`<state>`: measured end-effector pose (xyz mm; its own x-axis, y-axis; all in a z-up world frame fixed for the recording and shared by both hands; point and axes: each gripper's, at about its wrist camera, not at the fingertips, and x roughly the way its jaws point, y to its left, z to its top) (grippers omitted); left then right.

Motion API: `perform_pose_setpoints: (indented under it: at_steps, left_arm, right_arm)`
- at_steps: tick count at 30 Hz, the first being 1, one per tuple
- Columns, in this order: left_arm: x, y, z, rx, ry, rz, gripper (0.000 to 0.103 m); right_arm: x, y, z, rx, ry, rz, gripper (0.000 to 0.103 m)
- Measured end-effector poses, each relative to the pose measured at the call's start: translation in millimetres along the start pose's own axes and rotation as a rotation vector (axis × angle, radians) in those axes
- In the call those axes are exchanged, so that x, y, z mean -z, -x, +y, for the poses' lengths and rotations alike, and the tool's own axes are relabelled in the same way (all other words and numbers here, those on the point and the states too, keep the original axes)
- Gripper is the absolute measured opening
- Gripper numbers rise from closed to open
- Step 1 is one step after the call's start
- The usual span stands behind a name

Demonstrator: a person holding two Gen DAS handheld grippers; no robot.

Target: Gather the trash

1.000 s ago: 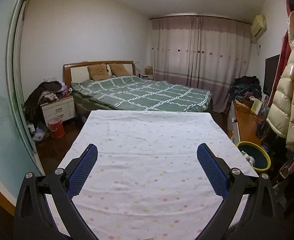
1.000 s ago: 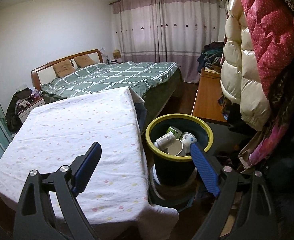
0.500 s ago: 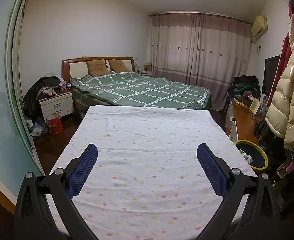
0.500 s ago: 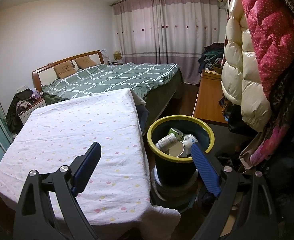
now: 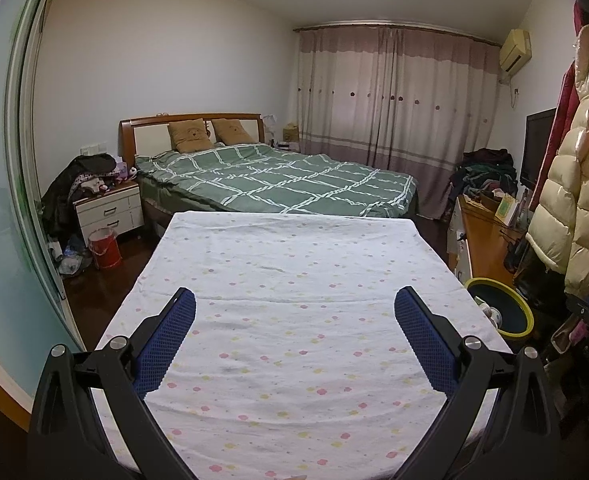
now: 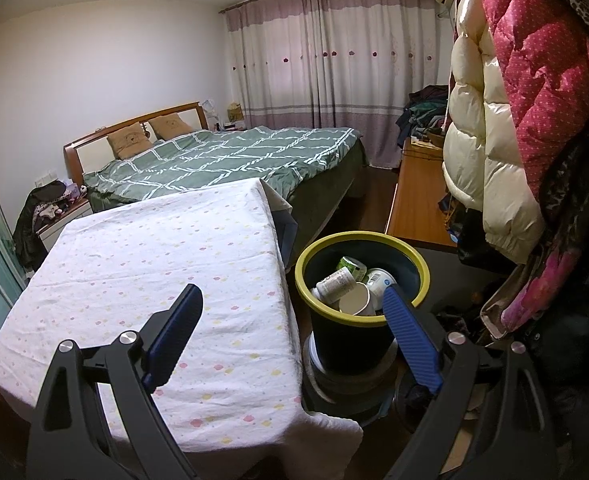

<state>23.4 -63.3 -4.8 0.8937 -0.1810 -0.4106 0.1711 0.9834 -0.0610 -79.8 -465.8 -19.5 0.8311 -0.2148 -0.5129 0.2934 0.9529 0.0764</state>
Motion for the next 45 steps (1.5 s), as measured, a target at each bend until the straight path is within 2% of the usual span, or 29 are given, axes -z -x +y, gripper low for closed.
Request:
perform_pose_setpoints:
  at_steps: [45]
  left_arm:
    - [2.3,-6.9,-4.0,0.015,-0.003,0.021,0.098]
  right_arm:
    - [4.1,-4.3,1.4,-0.008,-0.006,0.007,0.087]
